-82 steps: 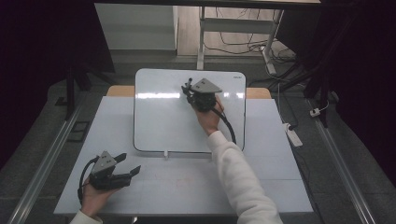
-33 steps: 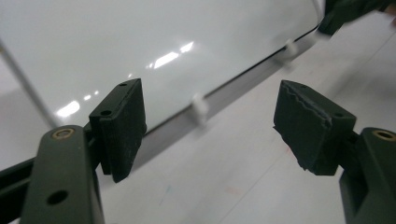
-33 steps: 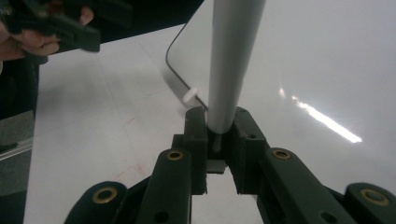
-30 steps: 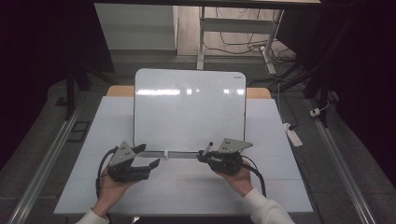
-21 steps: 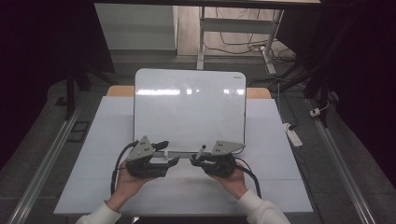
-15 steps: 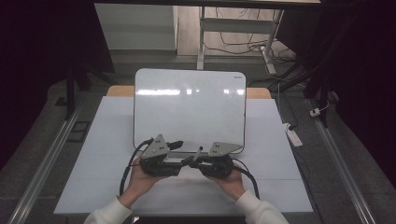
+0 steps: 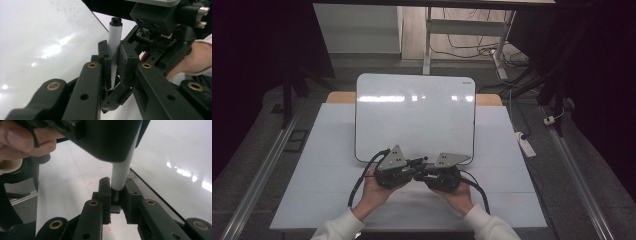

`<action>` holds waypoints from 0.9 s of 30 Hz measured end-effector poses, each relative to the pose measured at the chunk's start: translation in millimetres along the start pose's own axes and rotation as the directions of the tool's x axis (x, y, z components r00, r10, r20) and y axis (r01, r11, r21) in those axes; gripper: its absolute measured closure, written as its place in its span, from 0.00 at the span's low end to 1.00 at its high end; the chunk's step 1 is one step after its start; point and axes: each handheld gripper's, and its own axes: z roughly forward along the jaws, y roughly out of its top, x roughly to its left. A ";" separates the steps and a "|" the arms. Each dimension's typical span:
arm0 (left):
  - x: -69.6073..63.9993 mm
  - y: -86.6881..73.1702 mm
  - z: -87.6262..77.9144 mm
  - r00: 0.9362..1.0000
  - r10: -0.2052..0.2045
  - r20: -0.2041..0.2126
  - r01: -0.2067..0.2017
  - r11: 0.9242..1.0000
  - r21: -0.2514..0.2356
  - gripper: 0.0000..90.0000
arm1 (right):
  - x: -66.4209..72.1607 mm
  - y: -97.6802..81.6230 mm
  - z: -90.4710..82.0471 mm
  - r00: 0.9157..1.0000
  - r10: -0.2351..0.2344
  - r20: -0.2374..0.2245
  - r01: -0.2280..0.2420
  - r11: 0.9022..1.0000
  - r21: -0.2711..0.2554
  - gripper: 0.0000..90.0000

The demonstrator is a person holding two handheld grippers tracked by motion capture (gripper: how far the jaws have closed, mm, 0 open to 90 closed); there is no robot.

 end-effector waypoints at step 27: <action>88.7 -22.3 -64.3 0.945 -0.215 -0.248 0.234 0.971 0.048 0.91 | -31.3 -27.1 -66.5 0.961 -0.021 0.276 0.026 1.000 -0.014 0.51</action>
